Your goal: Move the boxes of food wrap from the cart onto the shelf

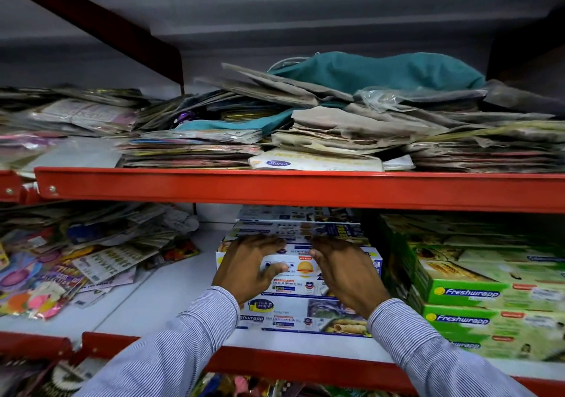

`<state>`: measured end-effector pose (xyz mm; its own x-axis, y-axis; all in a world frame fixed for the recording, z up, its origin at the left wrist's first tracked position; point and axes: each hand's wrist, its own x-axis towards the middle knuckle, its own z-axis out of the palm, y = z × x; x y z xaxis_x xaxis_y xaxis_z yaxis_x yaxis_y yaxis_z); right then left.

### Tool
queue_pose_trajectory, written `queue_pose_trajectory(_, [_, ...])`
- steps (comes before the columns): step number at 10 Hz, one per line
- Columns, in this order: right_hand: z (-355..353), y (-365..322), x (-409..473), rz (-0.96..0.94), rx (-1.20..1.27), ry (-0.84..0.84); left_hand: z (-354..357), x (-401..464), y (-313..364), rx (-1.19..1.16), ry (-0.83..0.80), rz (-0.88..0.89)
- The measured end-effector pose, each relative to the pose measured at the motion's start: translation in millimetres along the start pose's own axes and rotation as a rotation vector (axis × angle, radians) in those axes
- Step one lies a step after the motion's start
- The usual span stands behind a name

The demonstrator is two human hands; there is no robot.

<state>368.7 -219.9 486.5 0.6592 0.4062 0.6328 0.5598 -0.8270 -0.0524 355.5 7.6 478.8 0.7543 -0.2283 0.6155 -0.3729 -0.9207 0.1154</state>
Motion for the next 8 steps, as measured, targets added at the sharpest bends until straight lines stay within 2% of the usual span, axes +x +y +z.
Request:
queue_pose_trajectory(4, [41.1, 7.5, -20.0, 0.06, -0.185, 0.176, 38.2, -25.8, 2.0, 0.353, 0.167, 0.118])
queue_pose_trajectory(7, [58.9, 15.0, -14.4, 0.036, -0.268, 0.248, 56.3, -19.9, -16.8, 0.455, 0.215, 0.183])
queue_pose_trajectory(8, [52.9, 8.9, -18.6, 0.039, -0.22, 0.248, 48.2, -24.5, -7.0, 0.409, 0.153, 0.129])
